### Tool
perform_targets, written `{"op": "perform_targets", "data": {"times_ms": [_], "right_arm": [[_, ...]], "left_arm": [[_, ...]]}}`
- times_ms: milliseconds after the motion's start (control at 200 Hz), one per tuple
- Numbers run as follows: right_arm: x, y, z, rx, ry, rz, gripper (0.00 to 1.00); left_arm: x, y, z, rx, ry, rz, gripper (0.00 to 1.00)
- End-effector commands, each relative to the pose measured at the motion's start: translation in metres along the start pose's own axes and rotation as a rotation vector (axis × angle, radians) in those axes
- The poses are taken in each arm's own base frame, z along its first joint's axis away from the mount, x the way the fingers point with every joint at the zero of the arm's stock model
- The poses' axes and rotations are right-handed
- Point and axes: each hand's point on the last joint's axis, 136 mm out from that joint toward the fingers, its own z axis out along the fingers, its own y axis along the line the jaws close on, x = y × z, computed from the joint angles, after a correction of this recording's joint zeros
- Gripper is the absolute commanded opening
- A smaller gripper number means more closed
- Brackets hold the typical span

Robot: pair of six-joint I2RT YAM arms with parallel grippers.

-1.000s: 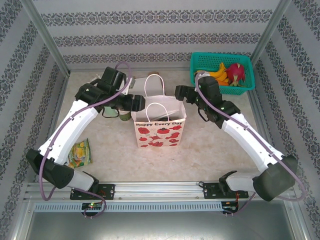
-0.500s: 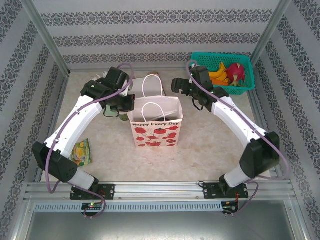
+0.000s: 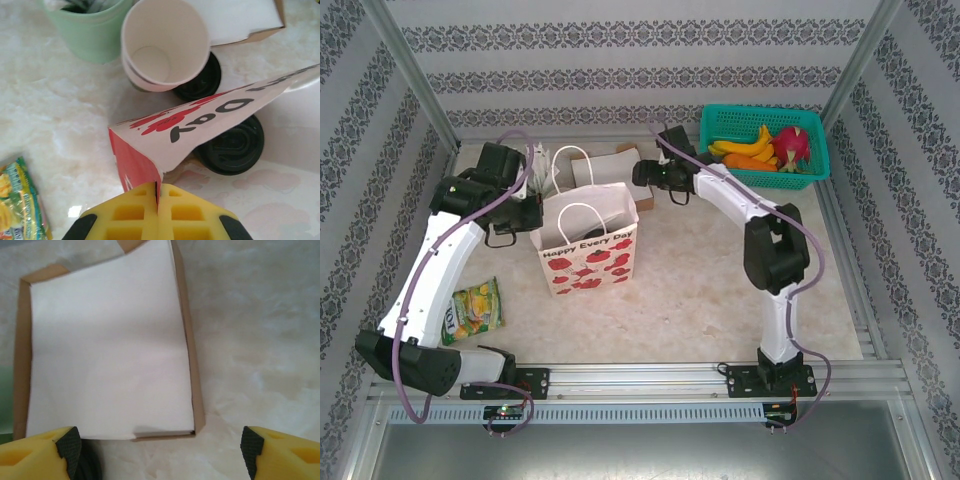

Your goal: Pack the takeout coffee

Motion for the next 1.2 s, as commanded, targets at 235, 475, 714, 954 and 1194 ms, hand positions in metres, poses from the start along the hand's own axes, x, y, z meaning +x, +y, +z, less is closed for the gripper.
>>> {"op": "perform_targets", "data": {"times_ms": [235, 475, 714, 954, 1194], "right_arm": [[0.020, -0.021, 0.039, 0.167, 0.107, -0.060, 0.65], [0.022, -0.030, 0.057, 0.190, 0.127, -0.093, 0.40], [0.007, -0.054, 0.042, 0.303, 0.073, -0.107, 0.15], [0.007, -0.107, 0.011, 0.454, 0.040, -0.051, 0.09], [0.017, -0.147, -0.012, 0.500, 0.056, 0.001, 0.10]], "left_arm": [[0.004, 0.024, 0.006, -0.019, 0.005, 0.026, 0.04], [0.003, 0.006, 0.011, 0.098, -0.011, 0.064, 0.09], [0.000, -0.014, 0.014, 0.216, -0.022, 0.082, 0.10], [-0.013, -0.030, 0.018, 0.292, -0.043, 0.095, 0.10], [-0.021, -0.044, 0.025, 0.349, -0.032, 0.090, 0.10]]}}
